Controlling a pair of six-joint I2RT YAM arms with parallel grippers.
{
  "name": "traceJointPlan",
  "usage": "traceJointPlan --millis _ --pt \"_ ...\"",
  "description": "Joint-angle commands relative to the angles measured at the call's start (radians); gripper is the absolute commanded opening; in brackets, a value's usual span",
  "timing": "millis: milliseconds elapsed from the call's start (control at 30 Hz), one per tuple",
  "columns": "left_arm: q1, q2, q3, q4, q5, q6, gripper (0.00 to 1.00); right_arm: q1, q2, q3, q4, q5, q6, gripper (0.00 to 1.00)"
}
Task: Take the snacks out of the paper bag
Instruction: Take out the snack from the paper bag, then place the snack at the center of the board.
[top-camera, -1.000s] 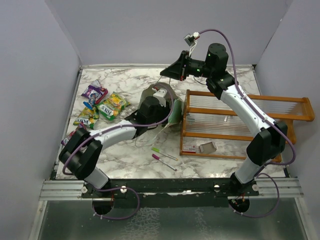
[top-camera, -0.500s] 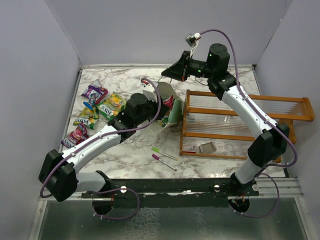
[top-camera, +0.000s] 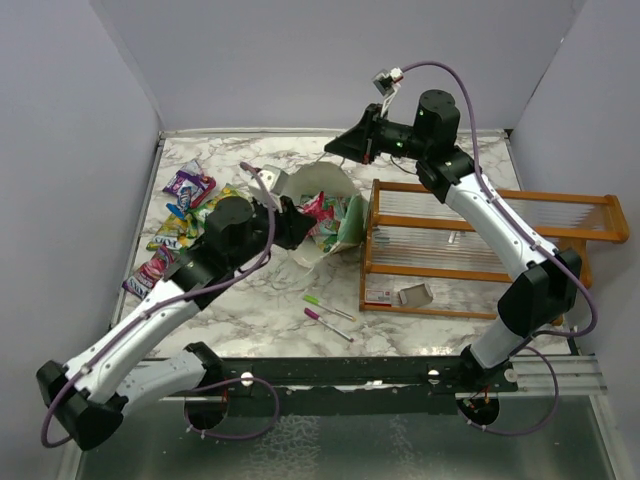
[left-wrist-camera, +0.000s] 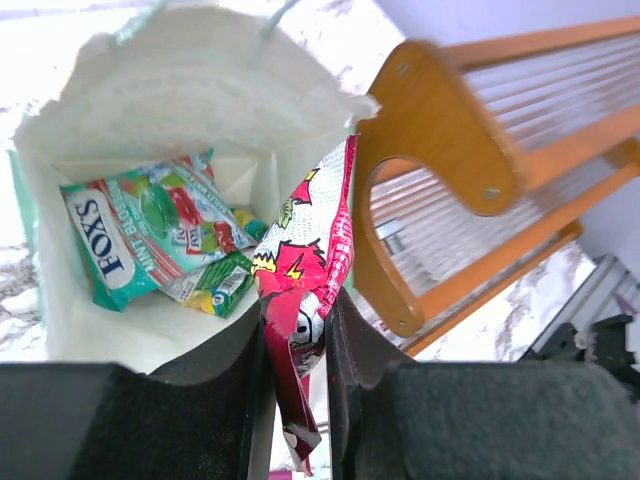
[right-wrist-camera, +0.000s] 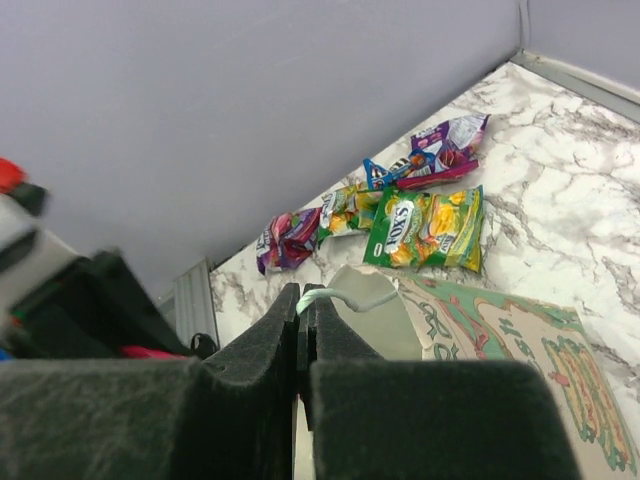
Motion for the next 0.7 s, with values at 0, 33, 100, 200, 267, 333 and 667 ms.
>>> traceJointPlan --millis 0,33,100,200,267,333,667 --pt "-0.001 -0.163 0.056 -0.18 -0.042 0.03 0.0 0.0 -0.043 -0.047 0.026 0.032 0.029 0.01" --pt "-0.001 -0.188 0.065 -0.225 -0.083 0.034 0.0 0.0 -0.039 -0.046 0.022 0.031 0.028 0.01" --pt "-0.001 -0.224 0.078 -0.311 -0.194 0.037 0.0 0.0 -0.028 -0.04 0.016 0.028 0.023 0.01" --pt "-0.001 -0.25 0.085 -0.421 -0.439 0.009 0.0 0.0 -0.015 -0.029 0.017 0.017 0.019 0.01" --pt "-0.001 -0.251 0.078 -0.463 -0.581 -0.004 0.0 0.0 -0.01 -0.02 0.014 0.019 0.013 0.01" --pt "-0.001 -0.234 0.075 -0.481 -0.674 0.019 0.0 0.0 -0.007 -0.014 0.011 0.024 0.008 0.02" --pt "0.293 -0.047 0.024 -0.436 -0.732 0.085 0.0 0.0 0.016 0.031 0.008 0.004 -0.001 0.01"
